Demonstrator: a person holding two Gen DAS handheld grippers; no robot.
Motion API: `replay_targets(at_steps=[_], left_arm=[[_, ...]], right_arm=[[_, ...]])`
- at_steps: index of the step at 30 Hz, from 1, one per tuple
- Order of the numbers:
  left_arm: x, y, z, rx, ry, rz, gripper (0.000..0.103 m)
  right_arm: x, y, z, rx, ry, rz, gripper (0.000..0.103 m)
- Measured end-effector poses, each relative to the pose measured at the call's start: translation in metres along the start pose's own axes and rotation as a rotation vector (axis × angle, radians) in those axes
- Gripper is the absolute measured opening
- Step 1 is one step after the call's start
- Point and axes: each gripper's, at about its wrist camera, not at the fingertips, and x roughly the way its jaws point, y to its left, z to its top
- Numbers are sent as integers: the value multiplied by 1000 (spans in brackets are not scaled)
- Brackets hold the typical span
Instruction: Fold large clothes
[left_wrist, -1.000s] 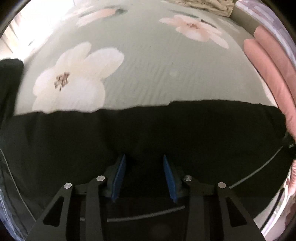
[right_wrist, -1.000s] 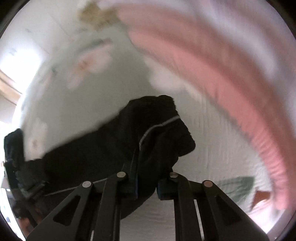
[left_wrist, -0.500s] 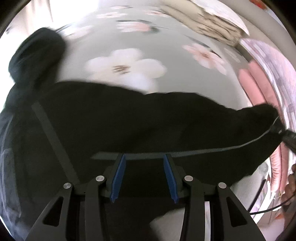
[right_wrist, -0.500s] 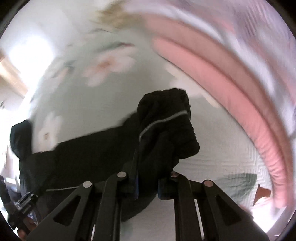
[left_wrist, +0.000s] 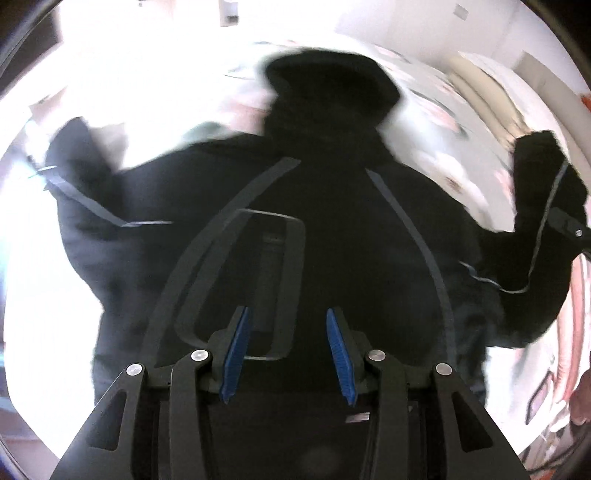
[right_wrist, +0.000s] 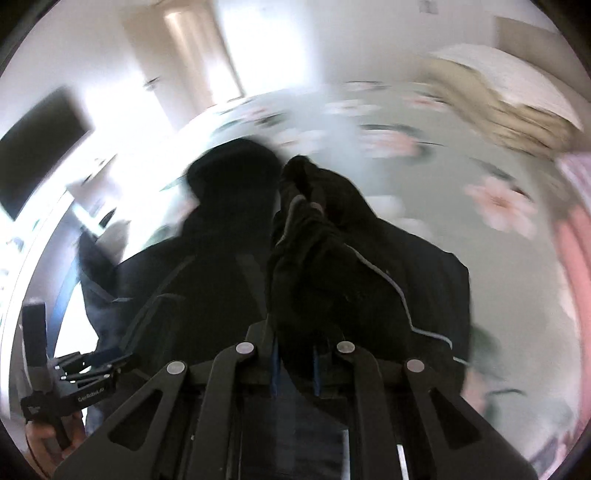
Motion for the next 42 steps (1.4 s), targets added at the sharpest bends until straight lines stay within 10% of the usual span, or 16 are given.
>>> replay_targets(at_steps=[9, 19, 21, 28, 32, 37, 42], left_arm=[[-17, 157, -9, -179, -34, 95, 44], [14, 214, -15, -233, 31, 63, 44], [17, 213, -9, -219, 33, 32, 44], [24, 173, 34, -71, 28, -147, 48], [49, 123, 52, 34, 18, -261, 49], [98, 76, 74, 68, 36, -346, 49], [150, 81, 64, 70, 115, -350, 48]], right_arm=[[136, 215, -19, -199, 141, 145, 15], [244, 267, -82, -277, 335, 44, 29], [242, 266, -80, -272, 367, 92, 49], [148, 239, -55, -190, 340, 282, 55], [116, 159, -48, -61, 260, 48, 76], [131, 49, -56, 106, 278, -245, 76], [149, 19, -74, 141, 310, -370, 76]])
